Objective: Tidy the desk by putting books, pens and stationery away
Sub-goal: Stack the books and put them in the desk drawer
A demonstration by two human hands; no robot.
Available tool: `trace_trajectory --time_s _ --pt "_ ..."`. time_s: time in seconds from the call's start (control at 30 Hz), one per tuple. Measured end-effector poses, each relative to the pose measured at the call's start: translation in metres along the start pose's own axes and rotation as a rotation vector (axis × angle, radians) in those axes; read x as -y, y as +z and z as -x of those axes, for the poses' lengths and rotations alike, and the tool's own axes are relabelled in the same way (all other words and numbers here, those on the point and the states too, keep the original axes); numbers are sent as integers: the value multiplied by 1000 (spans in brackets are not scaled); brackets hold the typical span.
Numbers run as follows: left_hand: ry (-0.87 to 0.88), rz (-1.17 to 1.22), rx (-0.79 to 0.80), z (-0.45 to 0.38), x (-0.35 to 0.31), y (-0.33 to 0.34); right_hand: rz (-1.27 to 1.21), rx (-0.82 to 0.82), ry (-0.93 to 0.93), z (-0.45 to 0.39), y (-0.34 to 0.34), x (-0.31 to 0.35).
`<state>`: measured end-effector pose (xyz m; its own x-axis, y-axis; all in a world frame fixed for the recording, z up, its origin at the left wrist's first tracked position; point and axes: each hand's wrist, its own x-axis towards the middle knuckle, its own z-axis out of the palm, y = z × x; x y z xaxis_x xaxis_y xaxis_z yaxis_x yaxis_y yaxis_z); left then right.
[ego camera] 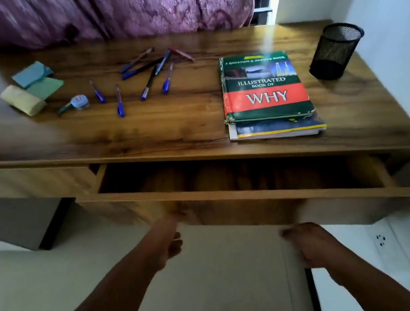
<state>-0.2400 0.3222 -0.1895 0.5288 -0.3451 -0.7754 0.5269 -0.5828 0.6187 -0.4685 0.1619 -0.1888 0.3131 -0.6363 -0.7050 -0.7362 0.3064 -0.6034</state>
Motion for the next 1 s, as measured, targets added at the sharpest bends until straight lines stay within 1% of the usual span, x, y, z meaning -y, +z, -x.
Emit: trace_trajectory --time_s 0.03,0.07,0.1,0.13,0.17,0.2,0.23,0.27,0.3,0.33,0.37,0.43,0.53,0.63,0.7,0.8,0.87,0.93,0.97,1.0 --pt "99 -163 53 25 -2 0 164 -17 -172 23 -7 2" --pt "239 -297 74 50 -4 0 248 -74 -372 44 -13 6" --pt "412 -406 59 70 -7 -2 279 -178 -579 61 -20 12" --pt "607 -500 3 84 -11 -3 301 -309 -768 67 -25 17" --pt "792 -618 -90 93 -17 -6 377 -425 -919 66 -28 22" --pt "967 -774 -180 95 -23 -8 487 -493 -994 61 -29 25" --pt "1107 -947 -236 94 -30 -10 605 -516 -1007 55 -28 25" --pt "1172 -1109 -236 87 -34 -9 700 -513 -973 47 -26 23" --pt "1167 -1241 -213 78 -36 -10 771 -499 -925 41 -22 17" --pt "1106 -1324 -186 68 -35 -11 822 -495 -896 36 -18 11" --pt "1025 -1346 -143 63 -34 -13 851 -502 -892 34 -17 7" --pt "901 -1270 -37 58 -32 -17 842 -472 -887 37 -20 4" --pt "808 -1159 89 59 -33 -23 794 -322 -805 45 -28 7" --pt "672 -1085 191 56 -29 -27 772 -153 -707 51 -30 0" --pt "586 -1091 249 52 -28 -28 728 -47 -662 54 -31 -4" --pt "485 -1189 316 48 -27 -31 665 68 -574 64 -31 -1" --pt "425 -1176 375 44 -24 -34 618 145 -470 69 -32 0" --pt "359 -1148 473 46 -26 -33 640 235 -365 73 -36 7" --pt "331 -1140 532 51 -32 -30 639 275 -332 74 -41 16" --pt "330 -1124 568 52 -42 -27 608 275 -321 71 -48 28"
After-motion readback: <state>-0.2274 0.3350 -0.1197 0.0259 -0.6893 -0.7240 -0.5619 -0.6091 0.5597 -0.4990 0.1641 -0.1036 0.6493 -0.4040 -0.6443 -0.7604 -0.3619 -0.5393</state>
